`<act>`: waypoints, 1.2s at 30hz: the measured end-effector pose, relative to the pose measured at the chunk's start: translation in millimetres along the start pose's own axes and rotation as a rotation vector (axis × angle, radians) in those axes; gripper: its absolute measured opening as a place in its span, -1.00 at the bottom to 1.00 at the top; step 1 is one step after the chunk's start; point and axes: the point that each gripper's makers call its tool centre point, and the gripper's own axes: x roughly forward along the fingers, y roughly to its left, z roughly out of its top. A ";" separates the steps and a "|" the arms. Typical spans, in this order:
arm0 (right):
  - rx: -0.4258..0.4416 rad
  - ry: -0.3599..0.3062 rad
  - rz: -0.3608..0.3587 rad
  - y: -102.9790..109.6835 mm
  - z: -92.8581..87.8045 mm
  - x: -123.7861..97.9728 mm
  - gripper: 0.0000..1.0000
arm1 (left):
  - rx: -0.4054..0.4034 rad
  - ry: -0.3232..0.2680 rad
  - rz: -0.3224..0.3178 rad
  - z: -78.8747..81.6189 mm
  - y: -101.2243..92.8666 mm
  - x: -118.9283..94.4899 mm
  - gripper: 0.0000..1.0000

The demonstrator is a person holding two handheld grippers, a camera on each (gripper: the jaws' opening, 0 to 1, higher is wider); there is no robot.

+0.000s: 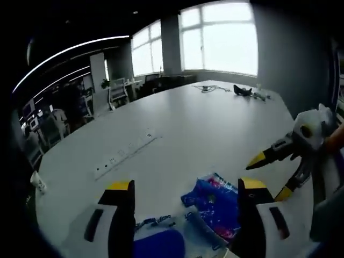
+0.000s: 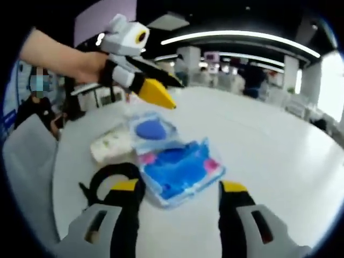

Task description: Arrange the tabletop items into an orderly group along one side of the table until the central work area is clear of visible clutter.

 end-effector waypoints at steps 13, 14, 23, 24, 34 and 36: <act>-0.064 0.028 0.038 0.2 -8.8 10.5 0.03 | 0.049 0.093 0.001 -23.0 5.9 36.0 0.41; -0.064 0.034 0.036 -0.7 -10.7 11.8 0.03 | 0.044 0.100 0.009 -24.3 6.6 38.0 0.41; -0.081 0.056 0.048 1.8 -17.8 17.2 -0.07 | 0.036 0.110 0.002 -29.9 12.4 49.2 0.38; -0.080 0.056 0.050 2.1 -18.1 17.7 -0.07 | 0.009 0.104 -0.018 -30.0 9.3 50.4 0.38; -0.118 0.067 0.103 9.5 -22.5 25.8 -0.23 | 0.013 0.100 -0.115 -34.7 -0.4 59.1 0.28; -0.134 0.063 0.114 10.7 -20.9 26.5 -0.25 | 0.038 0.093 -0.128 -34.2 -0.7 63.4 0.30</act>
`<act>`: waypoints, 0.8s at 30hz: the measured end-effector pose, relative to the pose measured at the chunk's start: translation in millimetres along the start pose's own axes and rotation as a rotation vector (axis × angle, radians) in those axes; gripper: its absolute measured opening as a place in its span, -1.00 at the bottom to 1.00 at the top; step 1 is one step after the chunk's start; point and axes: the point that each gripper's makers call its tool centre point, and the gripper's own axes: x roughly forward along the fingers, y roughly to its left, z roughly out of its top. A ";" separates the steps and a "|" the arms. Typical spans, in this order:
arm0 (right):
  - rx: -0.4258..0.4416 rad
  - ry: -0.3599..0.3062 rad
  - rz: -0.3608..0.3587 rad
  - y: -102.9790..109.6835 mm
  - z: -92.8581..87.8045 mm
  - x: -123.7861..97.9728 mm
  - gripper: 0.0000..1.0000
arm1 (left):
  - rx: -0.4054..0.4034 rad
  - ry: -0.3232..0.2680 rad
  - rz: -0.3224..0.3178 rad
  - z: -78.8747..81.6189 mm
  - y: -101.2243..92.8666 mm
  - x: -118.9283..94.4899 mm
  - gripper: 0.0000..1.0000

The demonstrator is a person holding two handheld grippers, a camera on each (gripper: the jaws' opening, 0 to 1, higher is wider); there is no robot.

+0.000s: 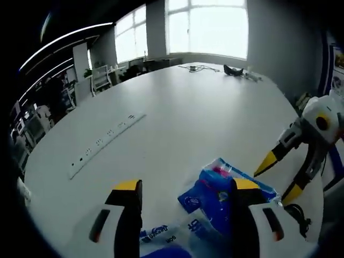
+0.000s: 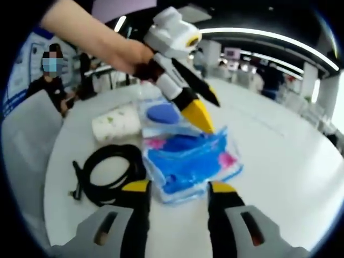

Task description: Arrange the tabletop items into an orderly group along one side of the table until the central work area is clear of visible clutter.

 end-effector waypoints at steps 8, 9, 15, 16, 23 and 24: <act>0.002 0.003 0.024 -1.0 -3.0 3.2 -0.32 | 0.050 0.049 -0.052 -14.5 -4.9 11.4 0.11; -0.002 0.005 0.031 -0.3 -3.6 4.5 -0.34 | 0.041 0.048 -0.059 -15.2 -5.0 12.1 0.06; -0.014 0.010 0.054 -1.2 -6.5 7.9 -0.53 | 0.026 0.036 -0.095 -14.3 -9.7 14.9 -0.37; -0.012 0.009 0.054 -1.6 -6.6 8.1 -0.53 | 0.020 0.039 -0.092 -15.7 -8.2 16.3 -0.39; -0.024 0.006 0.070 -1.8 -7.1 9.5 -0.62 | -0.009 0.030 -0.081 -15.6 -1.9 18.8 -0.65; -0.031 0.004 0.075 -0.9 -6.9 9.6 -0.67 | -0.014 0.025 -0.084 -15.2 -2.0 18.4 -0.74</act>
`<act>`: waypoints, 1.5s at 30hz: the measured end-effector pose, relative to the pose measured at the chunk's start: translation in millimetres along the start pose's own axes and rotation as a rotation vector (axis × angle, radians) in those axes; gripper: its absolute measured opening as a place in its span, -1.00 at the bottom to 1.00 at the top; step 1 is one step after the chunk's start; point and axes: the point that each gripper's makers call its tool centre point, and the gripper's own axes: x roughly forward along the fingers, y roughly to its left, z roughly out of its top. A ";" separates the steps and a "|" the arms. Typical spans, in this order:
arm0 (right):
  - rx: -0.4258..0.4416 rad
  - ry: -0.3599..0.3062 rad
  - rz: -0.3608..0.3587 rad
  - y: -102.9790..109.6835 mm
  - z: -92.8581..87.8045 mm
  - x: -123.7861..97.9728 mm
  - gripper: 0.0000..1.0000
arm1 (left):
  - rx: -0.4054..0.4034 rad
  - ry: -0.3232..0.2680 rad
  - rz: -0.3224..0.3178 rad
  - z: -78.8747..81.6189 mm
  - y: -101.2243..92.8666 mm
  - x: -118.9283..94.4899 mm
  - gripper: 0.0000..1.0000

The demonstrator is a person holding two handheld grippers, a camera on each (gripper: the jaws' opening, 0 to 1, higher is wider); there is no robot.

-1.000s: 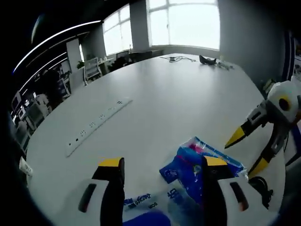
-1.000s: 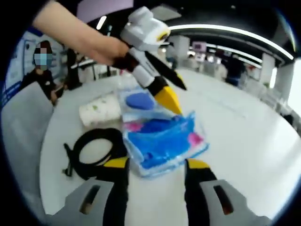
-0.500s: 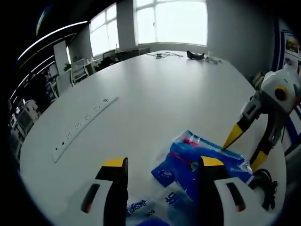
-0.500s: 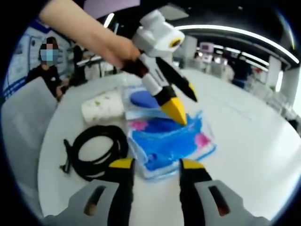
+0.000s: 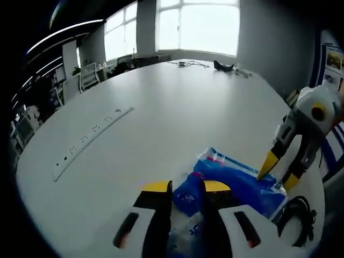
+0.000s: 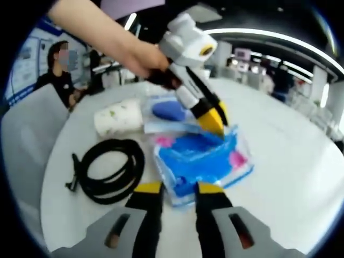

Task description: Arrange the tabletop items into an orderly group along one side of the table until the central work area is clear of visible clutter.

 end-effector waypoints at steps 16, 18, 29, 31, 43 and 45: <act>-0.012 -0.002 0.043 4.9 1.6 -9.6 -1.00 | -0.052 0.010 0.002 -0.1 -5.8 -9.2 -1.00; -0.013 -0.006 0.037 2.0 1.9 -15.6 -1.00 | -0.074 0.009 0.005 0.6 -6.1 -11.7 -1.00; -0.052 -0.015 0.046 -6.9 6.3 -40.2 -0.98 | -0.120 0.001 -0.004 8.7 -19.6 -17.6 -1.00; -0.053 -0.012 0.038 -10.8 5.4 -44.7 -0.96 | -0.130 0.005 0.000 9.1 -20.1 -18.7 -1.00; -0.051 0.025 -0.030 -47.7 -9.1 -64.8 -0.89 | -0.167 0.030 0.032 12.1 -34.4 -18.1 -1.00; -0.046 0.030 -0.045 -59.6 -11.9 -70.0 -0.87 | -0.203 0.040 0.047 9.3 -36.0 -17.6 -1.00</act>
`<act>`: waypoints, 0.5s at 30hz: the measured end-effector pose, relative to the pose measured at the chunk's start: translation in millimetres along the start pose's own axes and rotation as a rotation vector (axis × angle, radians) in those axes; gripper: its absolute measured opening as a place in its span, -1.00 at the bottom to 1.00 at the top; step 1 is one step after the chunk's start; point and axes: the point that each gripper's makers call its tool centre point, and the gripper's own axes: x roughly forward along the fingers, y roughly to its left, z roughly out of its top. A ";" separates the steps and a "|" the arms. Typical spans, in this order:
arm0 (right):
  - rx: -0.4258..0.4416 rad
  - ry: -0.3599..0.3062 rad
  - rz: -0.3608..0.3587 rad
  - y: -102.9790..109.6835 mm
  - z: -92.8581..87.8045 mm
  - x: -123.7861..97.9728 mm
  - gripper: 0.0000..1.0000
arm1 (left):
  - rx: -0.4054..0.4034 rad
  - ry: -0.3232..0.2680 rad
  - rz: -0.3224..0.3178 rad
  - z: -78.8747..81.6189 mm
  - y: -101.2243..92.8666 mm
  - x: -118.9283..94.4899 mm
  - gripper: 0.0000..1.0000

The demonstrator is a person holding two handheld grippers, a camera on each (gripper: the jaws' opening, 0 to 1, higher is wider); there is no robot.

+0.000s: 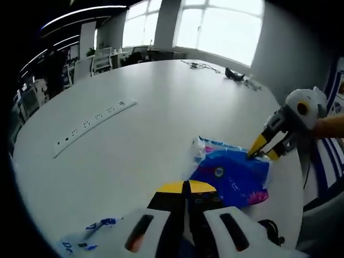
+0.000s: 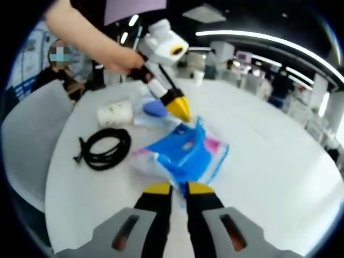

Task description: Arrange the tabletop items into an orderly group along one side of the table until the central work area is clear of visible clutter.

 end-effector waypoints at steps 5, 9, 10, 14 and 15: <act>0.019 0.012 -0.023 -25.9 -4.3 -0.5 -0.90 | -0.043 -0.003 0.027 1.8 -5.7 5.0 -1.00; -0.004 0.043 -0.023 -38.1 -7.3 0.8 -0.91 | -0.098 -0.020 0.057 5.9 -9.7 8.9 -1.00; -0.004 0.043 -0.023 -39.2 -7.3 0.6 -0.91 | -0.105 -0.018 0.061 5.1 -10.0 9.6 -1.00; -0.016 0.044 -0.024 -47.3 -8.8 -0.8 -0.88 | -0.146 -0.006 0.081 -1.0 -10.8 10.9 -1.00; -0.016 0.041 -0.022 -48.7 -8.8 -0.8 -0.87 | -0.154 -0.002 0.085 -2.2 -11.5 10.8 -1.00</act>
